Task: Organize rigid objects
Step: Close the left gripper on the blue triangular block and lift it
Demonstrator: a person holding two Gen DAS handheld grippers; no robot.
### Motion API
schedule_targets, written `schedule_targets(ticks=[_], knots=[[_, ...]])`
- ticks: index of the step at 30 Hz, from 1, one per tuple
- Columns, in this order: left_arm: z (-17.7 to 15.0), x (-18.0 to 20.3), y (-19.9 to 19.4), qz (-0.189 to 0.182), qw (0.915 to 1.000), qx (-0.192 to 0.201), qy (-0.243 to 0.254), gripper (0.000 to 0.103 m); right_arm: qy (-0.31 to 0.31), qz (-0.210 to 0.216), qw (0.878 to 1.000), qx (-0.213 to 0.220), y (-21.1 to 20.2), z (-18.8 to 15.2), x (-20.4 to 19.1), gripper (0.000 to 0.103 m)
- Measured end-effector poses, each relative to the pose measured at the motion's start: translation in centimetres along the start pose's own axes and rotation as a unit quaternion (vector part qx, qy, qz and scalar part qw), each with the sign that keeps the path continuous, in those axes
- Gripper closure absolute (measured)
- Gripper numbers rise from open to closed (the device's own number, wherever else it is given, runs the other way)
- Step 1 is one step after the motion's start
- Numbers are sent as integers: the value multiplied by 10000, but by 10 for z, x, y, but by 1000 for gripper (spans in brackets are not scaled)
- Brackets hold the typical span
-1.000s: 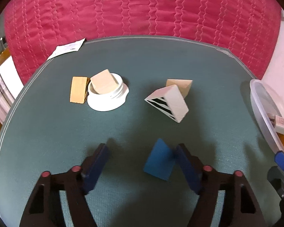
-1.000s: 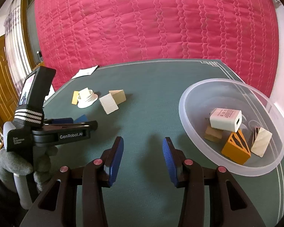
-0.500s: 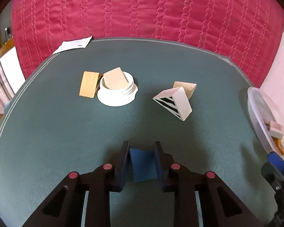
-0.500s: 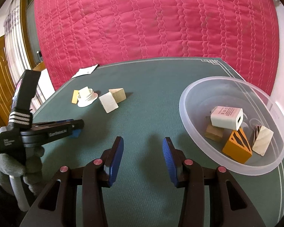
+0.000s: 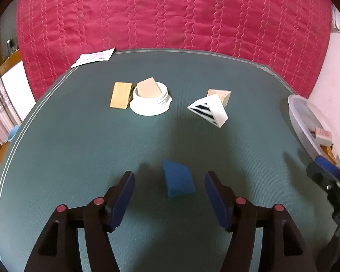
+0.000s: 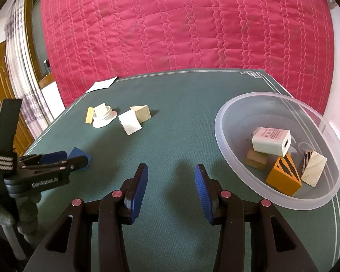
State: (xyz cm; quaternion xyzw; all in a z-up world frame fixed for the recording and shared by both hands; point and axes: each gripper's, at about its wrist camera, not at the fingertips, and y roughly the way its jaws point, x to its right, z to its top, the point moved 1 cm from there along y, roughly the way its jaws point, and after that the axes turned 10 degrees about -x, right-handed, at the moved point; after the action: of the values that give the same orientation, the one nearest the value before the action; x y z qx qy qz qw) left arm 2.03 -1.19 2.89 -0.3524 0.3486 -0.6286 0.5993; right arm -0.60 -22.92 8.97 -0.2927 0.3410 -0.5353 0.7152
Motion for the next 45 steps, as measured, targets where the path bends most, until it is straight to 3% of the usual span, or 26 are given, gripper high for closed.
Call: schedule_targets(ticks=[8,14,19,23,28,41,43,45], knots=[[-9,-11,5,328,9994,-87,71,36,-51,-3,10000,14,0,0,-3,58],[1,-7,11,610,9970,76,473,36,-63,-10,10000,19,-1,-1,-4,58],[16,-3,19,604,9958,131,679,36,-64,-1,10000,14,-1,-1,-4,58],[23,-10,23,527,9966,106,621,37,-52,13,10000,2,-1,-1,-3,58],[18,-12,19,356,9970,100,674,51,-32,26,10000,-23,1,-1,-2,58],[11,-20,16,-49,9984,27,555,51,-353,200,9981,-459,18,5,-22,58],[10,-17,15,-135,9978,36,644,62,-405,291,9976,-488,23,12,-29,58],[8,-14,13,-147,9972,55,725,65,-438,324,9973,-490,29,20,-34,58]])
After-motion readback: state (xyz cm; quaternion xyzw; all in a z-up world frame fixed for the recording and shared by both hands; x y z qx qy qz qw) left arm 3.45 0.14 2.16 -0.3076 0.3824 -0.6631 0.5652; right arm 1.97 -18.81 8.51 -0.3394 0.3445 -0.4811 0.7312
